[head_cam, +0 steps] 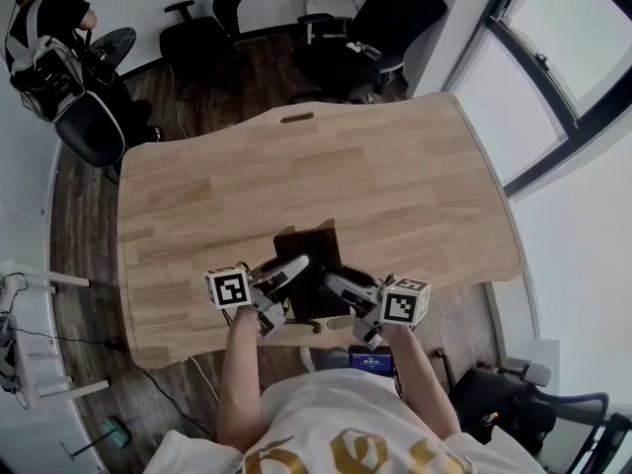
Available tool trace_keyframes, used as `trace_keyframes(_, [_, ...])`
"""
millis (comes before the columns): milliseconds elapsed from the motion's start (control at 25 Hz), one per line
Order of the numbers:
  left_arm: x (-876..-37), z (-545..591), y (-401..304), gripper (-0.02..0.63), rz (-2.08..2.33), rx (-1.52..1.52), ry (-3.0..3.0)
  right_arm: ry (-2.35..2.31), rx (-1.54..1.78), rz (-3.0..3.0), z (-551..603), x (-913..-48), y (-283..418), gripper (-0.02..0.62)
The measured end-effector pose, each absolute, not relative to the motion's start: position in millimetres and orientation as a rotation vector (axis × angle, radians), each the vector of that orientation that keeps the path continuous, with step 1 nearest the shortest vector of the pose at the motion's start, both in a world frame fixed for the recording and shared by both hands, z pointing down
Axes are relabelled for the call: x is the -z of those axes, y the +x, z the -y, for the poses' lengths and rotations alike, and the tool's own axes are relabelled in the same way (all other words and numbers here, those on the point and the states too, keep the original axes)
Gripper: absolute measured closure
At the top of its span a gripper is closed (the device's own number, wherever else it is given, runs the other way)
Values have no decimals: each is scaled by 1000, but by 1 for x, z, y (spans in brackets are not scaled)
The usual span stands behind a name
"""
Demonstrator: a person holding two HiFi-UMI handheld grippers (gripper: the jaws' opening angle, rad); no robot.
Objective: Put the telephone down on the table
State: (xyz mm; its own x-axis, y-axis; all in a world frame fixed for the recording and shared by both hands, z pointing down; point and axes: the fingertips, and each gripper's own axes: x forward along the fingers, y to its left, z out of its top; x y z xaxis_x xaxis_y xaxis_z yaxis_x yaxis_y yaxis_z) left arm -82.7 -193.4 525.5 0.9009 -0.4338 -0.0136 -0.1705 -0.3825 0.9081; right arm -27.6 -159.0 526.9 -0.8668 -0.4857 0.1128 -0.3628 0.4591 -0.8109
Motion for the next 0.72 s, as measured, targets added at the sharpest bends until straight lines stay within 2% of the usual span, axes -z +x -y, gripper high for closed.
trace_keyframes(720, [-562, 237, -71, 407, 458, 279, 1886, -757, 1500, -2555, 202, -565, -17, 425])
